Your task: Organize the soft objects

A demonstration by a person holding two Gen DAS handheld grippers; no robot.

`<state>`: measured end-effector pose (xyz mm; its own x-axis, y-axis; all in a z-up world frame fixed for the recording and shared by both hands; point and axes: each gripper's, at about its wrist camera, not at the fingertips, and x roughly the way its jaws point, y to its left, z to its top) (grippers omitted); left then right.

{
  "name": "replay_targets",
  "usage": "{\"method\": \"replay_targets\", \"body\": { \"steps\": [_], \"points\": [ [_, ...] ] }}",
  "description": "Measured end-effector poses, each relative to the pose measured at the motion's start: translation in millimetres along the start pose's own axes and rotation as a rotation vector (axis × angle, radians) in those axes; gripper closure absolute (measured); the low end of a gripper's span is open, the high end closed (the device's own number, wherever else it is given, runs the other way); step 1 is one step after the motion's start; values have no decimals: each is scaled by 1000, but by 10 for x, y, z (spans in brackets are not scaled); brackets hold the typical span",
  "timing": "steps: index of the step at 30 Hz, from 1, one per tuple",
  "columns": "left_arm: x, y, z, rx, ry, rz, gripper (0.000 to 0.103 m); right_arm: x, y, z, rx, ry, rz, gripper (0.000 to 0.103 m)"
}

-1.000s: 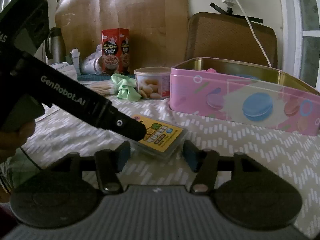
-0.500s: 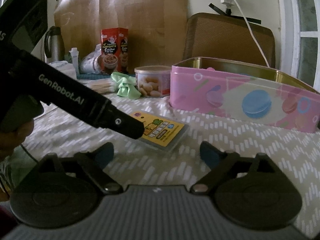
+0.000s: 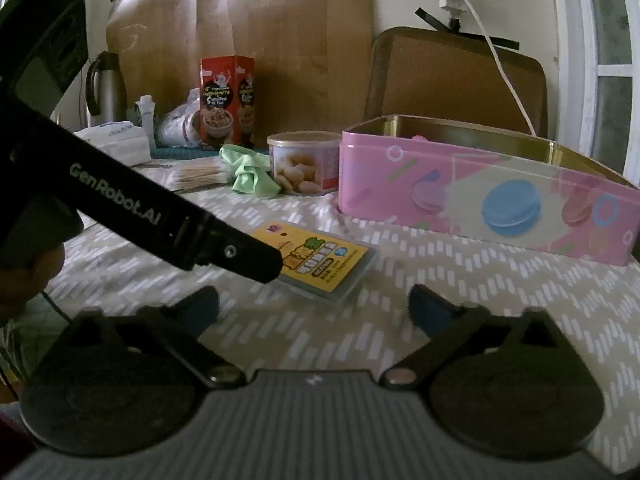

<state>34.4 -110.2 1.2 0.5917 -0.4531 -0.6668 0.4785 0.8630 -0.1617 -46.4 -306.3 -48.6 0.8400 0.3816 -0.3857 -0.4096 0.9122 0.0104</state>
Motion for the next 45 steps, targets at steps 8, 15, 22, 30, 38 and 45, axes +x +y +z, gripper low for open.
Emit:
{"method": "replay_targets", "body": {
  "steps": [8,15,22,30,38,45],
  "points": [
    [-10,19,-53,10,-11,15,1,11,25,11,-3,8,-16,0],
    [-36,39,-90,11,-28,23,0,16,36,8,-9,9,-28,0],
    [-49,42,-114,24,-39,22,0,17,67,1,-15,7,-41,0],
    [-69,51,-136,33,-42,28,0,16,81,4,-17,6,-48,0],
    [-232,396,-80,-82,-32,-6,7,-27,197,9,-74,7,-56,1],
    [-304,494,55,-105,-44,-69,18,-60,305,63,-158,-9,-52,14]
  ]
}}
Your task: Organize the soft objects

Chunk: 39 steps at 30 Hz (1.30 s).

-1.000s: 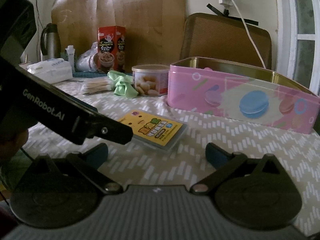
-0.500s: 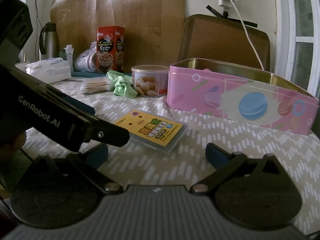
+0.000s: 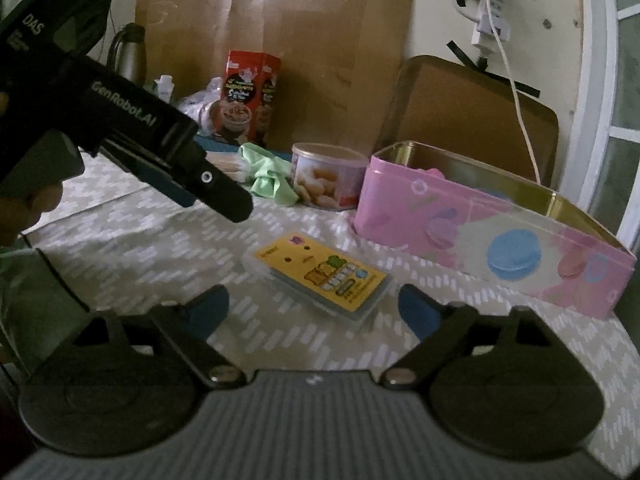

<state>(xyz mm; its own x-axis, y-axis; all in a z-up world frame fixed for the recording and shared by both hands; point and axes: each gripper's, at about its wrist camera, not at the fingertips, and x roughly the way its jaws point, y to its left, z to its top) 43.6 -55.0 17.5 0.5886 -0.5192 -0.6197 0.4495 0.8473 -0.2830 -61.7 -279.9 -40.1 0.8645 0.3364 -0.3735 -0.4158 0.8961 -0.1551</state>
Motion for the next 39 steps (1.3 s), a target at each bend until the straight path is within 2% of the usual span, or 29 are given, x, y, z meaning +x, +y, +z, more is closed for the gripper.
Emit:
{"method": "replay_targets", "body": {
  "steps": [2,6,8,9,10,12,14,18,23,28,31,34,36,39],
  "points": [
    [74,-26,57,-3,29,-31,24,24,-21,20,6,7,5,15],
    [254,-158,99,29,63,-60,30,55,-151,28,46,23,-3,18],
    [385,-205,98,35,92,-60,37,62,-236,10,91,39,6,30],
    [415,-255,90,46,77,-54,40,71,-273,-3,112,48,15,34],
    [438,-311,91,65,82,-46,49,89,-303,-16,132,58,29,42],
    [432,-413,63,88,100,-41,53,95,-343,-32,182,52,75,46],
    [393,-506,20,127,102,-28,54,72,-290,-21,158,53,67,47],
    [257,-617,127,134,64,-87,54,-115,-316,-77,158,37,76,50],
    [199,-927,568,219,-55,-109,53,-362,-496,89,148,-90,-13,50],
    [512,-1088,1039,221,-106,-97,51,-308,-807,372,105,-192,-113,50],
    [822,-1064,1251,176,-84,-76,51,-95,-1034,488,115,-186,-138,50],
    [1119,-1009,1368,139,-41,-38,50,140,-1283,522,161,-135,-135,49],
    [1335,-957,1444,106,0,-15,47,309,-1411,535,191,-81,-119,48],
    [1621,-853,1588,44,85,12,38,588,-1613,579,230,-6,-92,47]
  ]
}}
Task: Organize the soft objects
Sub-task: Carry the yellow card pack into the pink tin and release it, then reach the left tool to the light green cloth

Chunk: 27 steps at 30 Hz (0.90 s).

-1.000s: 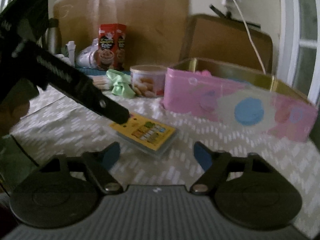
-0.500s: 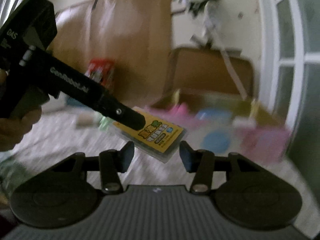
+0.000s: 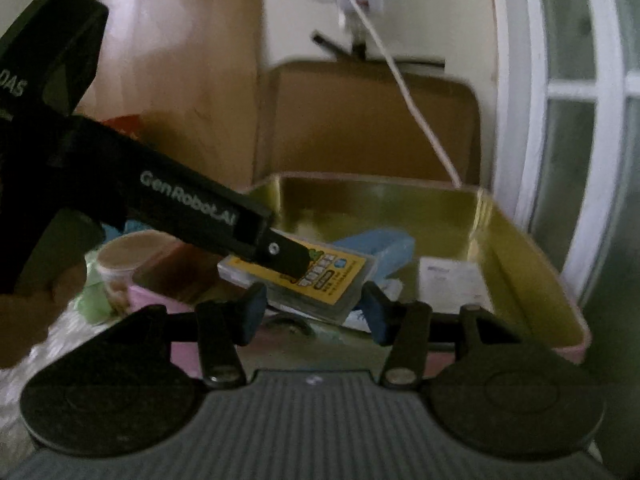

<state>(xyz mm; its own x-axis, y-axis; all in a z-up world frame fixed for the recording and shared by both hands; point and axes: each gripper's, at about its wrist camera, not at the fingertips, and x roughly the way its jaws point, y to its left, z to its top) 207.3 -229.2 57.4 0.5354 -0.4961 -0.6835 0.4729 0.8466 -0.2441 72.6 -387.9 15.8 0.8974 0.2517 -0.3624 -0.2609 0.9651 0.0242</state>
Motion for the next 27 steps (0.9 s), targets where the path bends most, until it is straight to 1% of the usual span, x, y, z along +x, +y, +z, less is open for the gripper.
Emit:
{"method": "replay_targets", "body": {
  "steps": [2,3,4,5,7,8,10,12,15,17,19,21,22,24,27],
  "points": [
    [163,73,98,-46,45,4,34,201,-107,66,23,62,25,48],
    [224,99,137,-66,60,2,34,299,-155,92,28,86,31,48],
    [270,118,179,-85,68,2,32,403,-158,122,25,111,17,47],
    [286,120,214,-94,62,12,32,491,-149,148,13,126,-9,47],
    [235,71,235,-78,26,42,32,608,-145,183,7,133,-66,45],
    [181,45,225,-69,8,42,32,633,-147,195,8,125,-100,45],
    [7,-10,176,-41,-31,6,32,588,-151,203,35,99,-127,45],
    [-222,-62,102,-4,-78,-6,32,447,-104,194,81,56,-109,45],
    [-691,-31,-110,32,-162,-50,31,177,16,155,96,-19,-128,45],
    [-1008,91,-314,30,-210,-76,26,-29,83,129,129,-80,-109,45],
    [-1310,265,-589,24,-245,-86,25,-233,178,56,174,-134,-60,45],
    [-1584,489,-883,9,-280,-63,24,-393,338,-10,196,-166,-5,45],
    [-1700,625,-1026,-4,-293,-33,24,-419,416,-25,202,-167,17,46],
    [-1849,941,-1302,-45,-302,65,24,-454,608,-93,202,-161,78,46],
    [-1943,1436,-1628,-143,-266,190,24,-359,994,-141,150,-100,172,53]
  ]
}}
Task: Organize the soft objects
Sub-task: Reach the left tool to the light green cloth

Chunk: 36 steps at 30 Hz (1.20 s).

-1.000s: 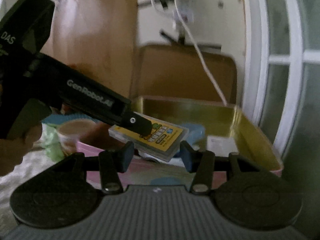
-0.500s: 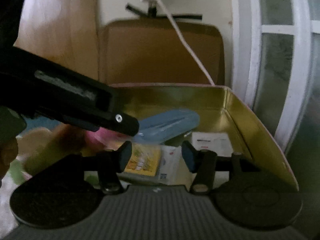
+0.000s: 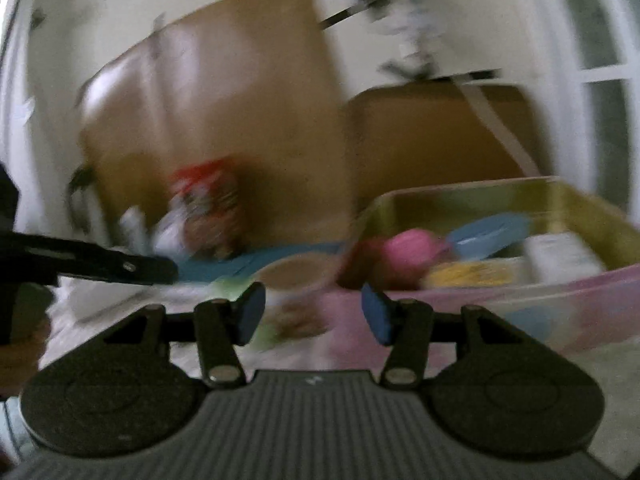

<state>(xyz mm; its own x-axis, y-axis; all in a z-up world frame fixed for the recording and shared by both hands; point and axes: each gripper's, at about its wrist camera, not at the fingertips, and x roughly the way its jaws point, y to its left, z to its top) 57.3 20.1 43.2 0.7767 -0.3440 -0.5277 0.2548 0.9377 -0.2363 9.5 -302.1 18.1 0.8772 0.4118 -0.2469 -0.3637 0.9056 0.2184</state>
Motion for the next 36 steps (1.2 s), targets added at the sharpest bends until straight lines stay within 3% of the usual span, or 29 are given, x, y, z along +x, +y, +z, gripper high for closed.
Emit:
{"method": "replay_targets", "body": {
  "steps": [2,5,10,13,15,18,22,24,27,28,29,31,33,36],
  "points": [
    [-22,307,-113,-46,6,95,24,139,247,-32,-54,44,57,57],
    [-17,583,-226,-72,-10,148,24,435,609,-78,-155,113,105,57],
    [24,724,-366,-97,-33,112,24,1053,833,-119,-281,196,23,58],
    [21,782,-355,-129,-28,91,23,1338,810,-157,-290,266,-27,96],
    [31,823,-347,-156,-35,73,23,1413,723,-189,-241,307,-10,99],
    [-1,867,-367,-179,-46,60,23,1195,685,-186,-207,286,-14,100],
    [-38,815,-370,-166,-55,53,23,536,562,-264,-177,239,-22,99],
    [-55,723,-356,-158,-50,37,24,174,440,-379,-165,231,-68,99],
    [-75,434,-303,-135,-37,-87,24,-275,191,-552,-123,235,-171,87],
    [-65,300,-278,-112,-28,-128,24,-383,113,-595,-105,242,-202,71],
    [-38,125,-248,-82,-12,-176,23,-470,48,-623,-90,244,-242,61],
    [58,-172,-220,-41,38,-255,22,-614,-58,-659,-58,228,-312,54],
    [219,-471,-221,-10,108,-318,21,-690,-114,-661,-36,215,-319,49],
    [457,-814,-238,9,200,-355,21,-698,-100,-649,-11,192,-239,39]
  ]
}}
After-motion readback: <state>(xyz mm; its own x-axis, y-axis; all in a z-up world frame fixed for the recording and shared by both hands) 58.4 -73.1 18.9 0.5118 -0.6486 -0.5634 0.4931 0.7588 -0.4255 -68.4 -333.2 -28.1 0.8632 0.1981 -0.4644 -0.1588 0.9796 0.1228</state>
